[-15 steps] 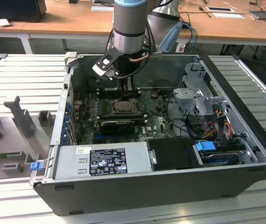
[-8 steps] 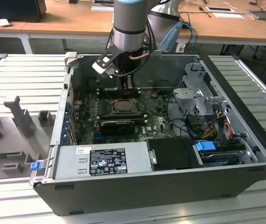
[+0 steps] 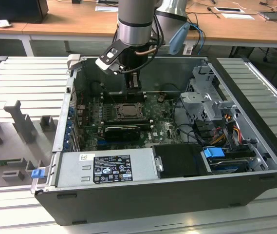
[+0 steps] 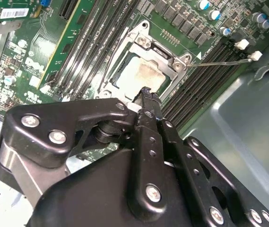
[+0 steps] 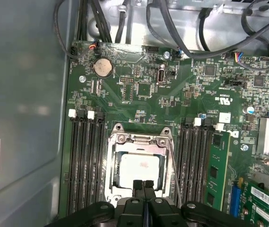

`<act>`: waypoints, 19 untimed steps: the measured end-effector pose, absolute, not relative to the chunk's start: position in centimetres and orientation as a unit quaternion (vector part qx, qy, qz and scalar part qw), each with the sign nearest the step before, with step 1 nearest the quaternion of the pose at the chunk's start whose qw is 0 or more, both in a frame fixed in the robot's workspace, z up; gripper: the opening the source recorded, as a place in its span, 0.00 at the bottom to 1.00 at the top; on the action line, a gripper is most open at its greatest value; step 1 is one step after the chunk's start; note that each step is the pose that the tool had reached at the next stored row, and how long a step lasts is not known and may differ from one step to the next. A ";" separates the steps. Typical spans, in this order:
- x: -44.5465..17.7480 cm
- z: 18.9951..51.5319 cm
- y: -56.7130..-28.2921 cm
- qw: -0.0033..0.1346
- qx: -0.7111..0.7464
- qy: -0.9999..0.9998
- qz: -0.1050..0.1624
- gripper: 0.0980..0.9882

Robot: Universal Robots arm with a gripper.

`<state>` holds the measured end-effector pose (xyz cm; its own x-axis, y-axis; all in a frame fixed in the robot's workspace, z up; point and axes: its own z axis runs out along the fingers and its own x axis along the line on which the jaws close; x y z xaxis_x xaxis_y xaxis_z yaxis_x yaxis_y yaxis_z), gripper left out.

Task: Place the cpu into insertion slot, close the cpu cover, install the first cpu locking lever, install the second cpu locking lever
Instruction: 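Install the first cpu locking lever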

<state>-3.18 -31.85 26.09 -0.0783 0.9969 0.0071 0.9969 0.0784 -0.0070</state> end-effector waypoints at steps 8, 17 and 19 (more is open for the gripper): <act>-3.2 28.0 -31.8 0.005 -0.679 -0.734 0.000 0.01; -3.2 28.4 -31.8 0.005 -0.634 -0.774 0.001 0.01; -3.2 28.3 -31.8 0.005 -0.619 -0.785 0.001 0.01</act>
